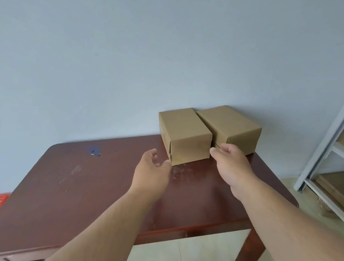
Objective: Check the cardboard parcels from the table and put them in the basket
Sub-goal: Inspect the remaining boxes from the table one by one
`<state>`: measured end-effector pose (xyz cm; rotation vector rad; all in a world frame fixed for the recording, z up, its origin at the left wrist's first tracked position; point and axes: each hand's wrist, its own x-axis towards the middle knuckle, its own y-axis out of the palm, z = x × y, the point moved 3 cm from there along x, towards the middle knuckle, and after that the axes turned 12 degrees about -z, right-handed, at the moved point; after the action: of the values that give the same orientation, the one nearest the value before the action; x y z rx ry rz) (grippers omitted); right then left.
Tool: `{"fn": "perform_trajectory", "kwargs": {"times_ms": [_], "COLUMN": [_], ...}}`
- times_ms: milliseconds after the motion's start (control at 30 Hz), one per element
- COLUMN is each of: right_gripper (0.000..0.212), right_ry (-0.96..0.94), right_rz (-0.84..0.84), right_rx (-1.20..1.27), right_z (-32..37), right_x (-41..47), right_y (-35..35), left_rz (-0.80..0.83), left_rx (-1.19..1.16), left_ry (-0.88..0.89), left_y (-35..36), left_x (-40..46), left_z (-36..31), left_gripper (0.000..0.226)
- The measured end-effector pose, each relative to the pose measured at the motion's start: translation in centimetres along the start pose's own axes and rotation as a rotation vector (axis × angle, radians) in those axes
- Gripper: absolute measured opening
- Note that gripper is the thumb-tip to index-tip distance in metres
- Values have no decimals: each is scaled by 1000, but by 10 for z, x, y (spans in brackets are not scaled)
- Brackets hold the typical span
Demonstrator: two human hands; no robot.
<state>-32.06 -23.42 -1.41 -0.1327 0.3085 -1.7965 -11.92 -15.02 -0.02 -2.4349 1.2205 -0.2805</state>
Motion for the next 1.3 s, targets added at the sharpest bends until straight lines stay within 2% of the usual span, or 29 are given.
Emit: {"fn": "perform_trajectory", "kwargs": {"times_ms": [167, 267, 300, 333, 400, 433, 633, 733, 800, 933, 1067, 1200, 1300], "right_gripper": [59, 45, 37, 38, 66, 73, 70, 64, 61, 55, 44, 31, 33], "right_ry": [-71, -65, -65, -69, -79, -84, -112, -144, -168, -214, -138, -94, -112], "right_rz": [13, -5, -7, -6, -15, -28, -59, -41, -12, 53, 109, 125, 100], "right_rx": [-63, -95, -106, -95, -48, -45, 127, 208, 215, 235, 291, 301, 301], "right_z": [7, -1, -3, -4, -5, -3, 9, 5, 8, 26, 27, 23, 17], "right_x": [40, 57, 59, 60, 58, 53, -25, -70, -87, -91, -100, -118, -131], "right_y": [35, 53, 57, 60, 64, 65, 75, 84, 93, 101, 105, 103, 97], "left_rz": [42, 101, 124, 143, 157, 151, -1, -82, -121, -154, -195, -244, -255], "left_rx": [-34, -43, -43, -57, -113, -141, -258, -351, -402, -464, -471, -464, -462], "left_ry": [2, -14, -25, -27, -31, -33, -16, -6, 7, -3, -37, -48, -39], "left_y": [32, 48, 51, 54, 55, 52, -6, -36, -54, -73, -88, -98, -102], "left_x": [38, 59, 63, 69, 76, 75, 32, 9, -1, -4, -9, -19, -33], "left_z": [-9, -12, -12, -10, -5, -4, 17, 40, 53, 64, 65, 63, 61], "left_gripper": [68, 53, 38, 38, 37, 34, 24, 44, 49, 65, 45, 45, 34]}}
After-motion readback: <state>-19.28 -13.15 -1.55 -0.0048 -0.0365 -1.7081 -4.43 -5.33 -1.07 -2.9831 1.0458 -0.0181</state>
